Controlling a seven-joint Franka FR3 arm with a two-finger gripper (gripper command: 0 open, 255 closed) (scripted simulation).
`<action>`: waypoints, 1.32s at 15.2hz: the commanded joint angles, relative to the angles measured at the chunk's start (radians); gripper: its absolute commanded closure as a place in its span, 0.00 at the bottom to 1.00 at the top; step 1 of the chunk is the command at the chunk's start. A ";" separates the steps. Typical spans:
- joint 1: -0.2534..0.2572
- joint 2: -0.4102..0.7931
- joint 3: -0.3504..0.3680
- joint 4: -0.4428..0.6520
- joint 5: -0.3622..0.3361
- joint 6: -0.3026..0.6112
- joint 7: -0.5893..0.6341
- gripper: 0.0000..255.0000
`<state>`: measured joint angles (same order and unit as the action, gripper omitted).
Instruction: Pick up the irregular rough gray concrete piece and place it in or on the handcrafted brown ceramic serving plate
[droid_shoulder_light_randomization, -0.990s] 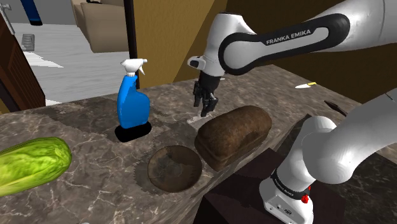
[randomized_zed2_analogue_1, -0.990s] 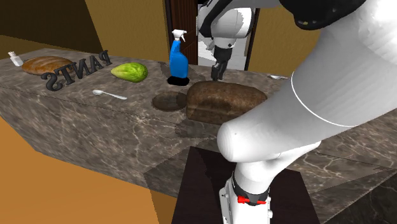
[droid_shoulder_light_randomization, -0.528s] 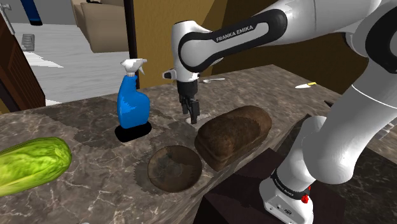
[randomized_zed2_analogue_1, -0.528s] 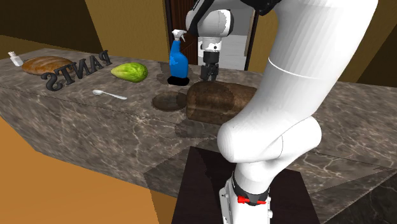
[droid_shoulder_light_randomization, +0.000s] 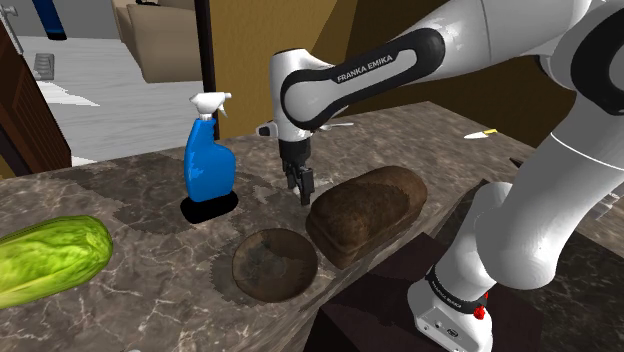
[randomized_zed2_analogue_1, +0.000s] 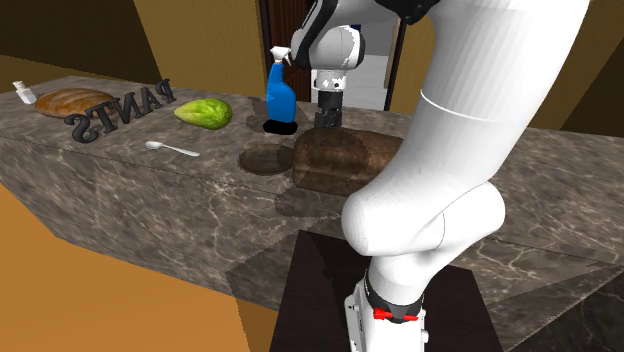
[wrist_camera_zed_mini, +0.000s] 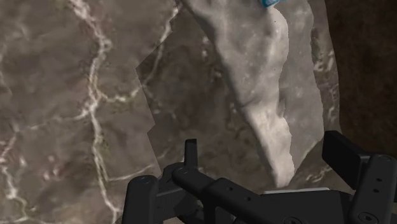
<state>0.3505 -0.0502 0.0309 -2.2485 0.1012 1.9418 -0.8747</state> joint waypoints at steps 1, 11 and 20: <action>-0.003 0.004 -0.003 -0.003 -0.003 0.007 0.000 0.00; -0.005 0.004 -0.004 0.002 -0.004 0.002 -0.003 1.00; -0.007 -0.033 -0.001 0.041 -0.005 -0.073 0.005 1.00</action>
<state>0.3468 -0.0801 0.0331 -2.2112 0.1010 1.8773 -0.8693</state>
